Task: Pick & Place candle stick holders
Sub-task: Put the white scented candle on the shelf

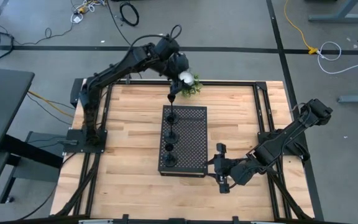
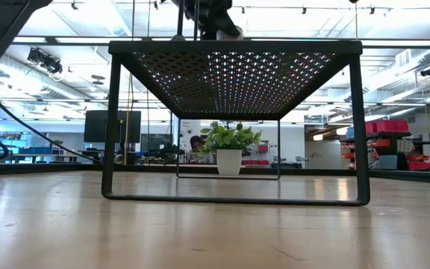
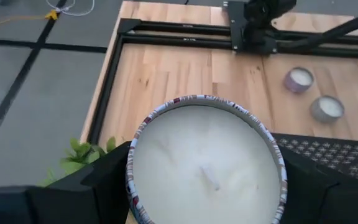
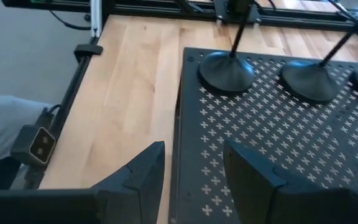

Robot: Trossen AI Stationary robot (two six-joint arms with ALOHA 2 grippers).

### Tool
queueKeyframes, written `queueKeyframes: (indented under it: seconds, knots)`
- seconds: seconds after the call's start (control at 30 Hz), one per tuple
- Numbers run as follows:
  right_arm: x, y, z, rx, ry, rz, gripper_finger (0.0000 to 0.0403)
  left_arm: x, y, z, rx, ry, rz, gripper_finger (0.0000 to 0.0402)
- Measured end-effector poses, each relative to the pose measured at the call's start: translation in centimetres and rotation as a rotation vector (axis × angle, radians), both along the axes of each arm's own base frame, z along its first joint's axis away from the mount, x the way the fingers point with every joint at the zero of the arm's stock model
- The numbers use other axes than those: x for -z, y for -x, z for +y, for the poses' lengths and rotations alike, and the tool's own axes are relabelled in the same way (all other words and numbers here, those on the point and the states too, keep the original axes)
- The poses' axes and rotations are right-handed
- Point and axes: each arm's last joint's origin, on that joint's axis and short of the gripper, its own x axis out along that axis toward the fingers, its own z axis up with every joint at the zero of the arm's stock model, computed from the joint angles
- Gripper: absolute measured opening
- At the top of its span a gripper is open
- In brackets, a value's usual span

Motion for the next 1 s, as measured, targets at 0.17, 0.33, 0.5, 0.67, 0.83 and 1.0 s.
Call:
queueKeyframes:
  seconds: [0.17,0.33,0.5,0.67,0.83,1.0]
  knots:
    - [0.2,0.2,-0.2,0.044,0.010,0.016,0.0164,0.1,0.5,1.2,0.005,-0.016,-0.003,0.0294]
    - [0.2,0.2,-0.3,0.059,0.012,0.014,0.0164,0.0,1.3,2.6,0.027,0.018,-0.035,0.0294]
    - [0.3,0.2,-0.4,0.076,0.029,0.012,0.0164,0.5,1.4,3.6,0.034,-0.027,-0.024,0.0294]
    - [0.3,0.2,-0.4,0.079,0.031,0.018,0.0164,1.9,0.8,4.9,0.059,-0.037,-0.009,0.0294]
    - [0.5,0.3,-0.6,0.097,0.023,0.031,0.0164,3.1,0.6,6.3,0.088,-0.010,-0.014,0.0294]
    - [0.7,0.4,-0.8,0.149,0.032,0.037,0.0164,4.6,0.1,6.9,0.156,0.024,-0.014,0.0294]
